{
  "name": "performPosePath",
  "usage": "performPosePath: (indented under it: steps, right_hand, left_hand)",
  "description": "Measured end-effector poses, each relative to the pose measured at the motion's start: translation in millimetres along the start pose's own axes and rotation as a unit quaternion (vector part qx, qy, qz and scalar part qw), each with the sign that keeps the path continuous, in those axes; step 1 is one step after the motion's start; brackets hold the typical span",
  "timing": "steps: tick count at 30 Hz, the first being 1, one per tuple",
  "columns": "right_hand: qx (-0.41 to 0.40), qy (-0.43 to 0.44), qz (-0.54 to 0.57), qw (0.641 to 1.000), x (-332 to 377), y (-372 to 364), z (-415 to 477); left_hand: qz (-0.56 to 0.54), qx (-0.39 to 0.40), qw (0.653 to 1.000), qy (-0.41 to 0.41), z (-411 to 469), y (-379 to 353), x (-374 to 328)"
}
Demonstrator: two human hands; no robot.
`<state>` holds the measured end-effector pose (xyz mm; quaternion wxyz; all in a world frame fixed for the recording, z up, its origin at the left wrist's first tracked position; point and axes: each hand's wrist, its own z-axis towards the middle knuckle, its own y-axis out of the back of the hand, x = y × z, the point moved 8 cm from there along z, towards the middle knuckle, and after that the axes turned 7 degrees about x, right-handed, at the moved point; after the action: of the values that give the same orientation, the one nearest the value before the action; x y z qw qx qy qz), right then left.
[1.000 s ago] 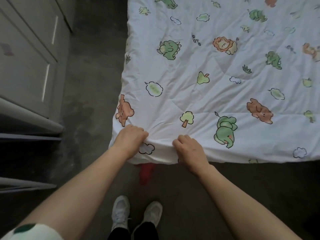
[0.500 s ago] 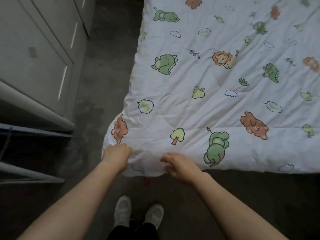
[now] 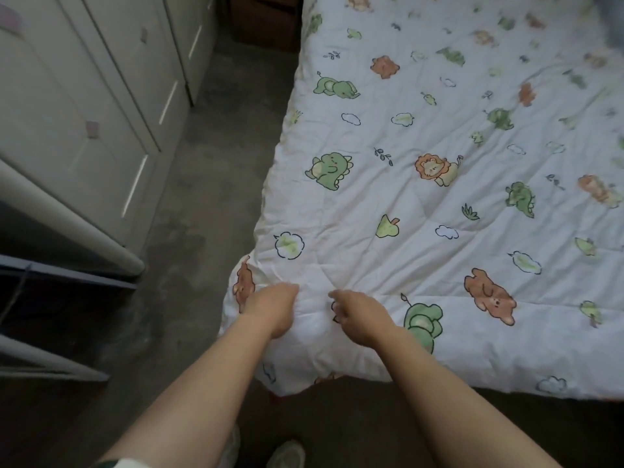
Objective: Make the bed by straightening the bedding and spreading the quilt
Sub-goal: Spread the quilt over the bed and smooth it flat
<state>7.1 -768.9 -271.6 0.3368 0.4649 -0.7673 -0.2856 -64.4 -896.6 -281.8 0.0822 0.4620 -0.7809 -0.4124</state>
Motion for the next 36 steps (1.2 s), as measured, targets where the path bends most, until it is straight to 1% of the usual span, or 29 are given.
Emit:
performPosePath:
  steps: [4,7,10,12,14,18,23,27,30,34,36]
  right_hand:
    - [-0.017,-0.001,0.017,1.0,8,24,4]
    - [-0.036,-0.006,0.03,0.999,13,40,5]
    - [-0.076,-0.009,0.028,0.997,19,67,0]
    - [-0.093,-0.01,0.035,0.995,21,79,-5]
    - [-0.116,-0.011,0.038,0.992,25,101,-8]
    - [-0.156,-0.011,0.044,0.987,38,156,-1]
    - [-0.186,-0.027,0.06,0.98,56,224,40]
    - [-0.198,-0.049,0.072,0.976,71,266,96]
    - [-0.196,-0.089,0.105,0.971,72,291,146]
    - [-0.211,-0.136,0.158,0.955,67,323,194]
    - [-0.217,-0.148,0.174,0.949,67,333,207]
  left_hand:
    - [0.002,-0.038,0.999,-0.016,0,28,-10]
    - [-0.023,-0.064,0.998,-0.018,-1,43,-9]
    - [-0.052,-0.108,0.993,-0.01,-8,68,-5]
    - [-0.072,-0.125,0.99,-0.008,-13,79,-4]
    - [-0.084,-0.141,0.986,-0.013,-16,101,-3]
    - [-0.152,-0.188,0.97,-0.017,-14,158,11]
    - [-0.222,-0.225,0.949,-0.015,19,230,52]
    - [-0.241,-0.213,0.946,-0.034,68,286,83]
    - [-0.252,-0.197,0.945,-0.064,115,332,99]
    - [-0.312,-0.152,0.935,-0.077,174,376,119]
    - [-0.356,-0.135,0.922,-0.074,198,389,129]
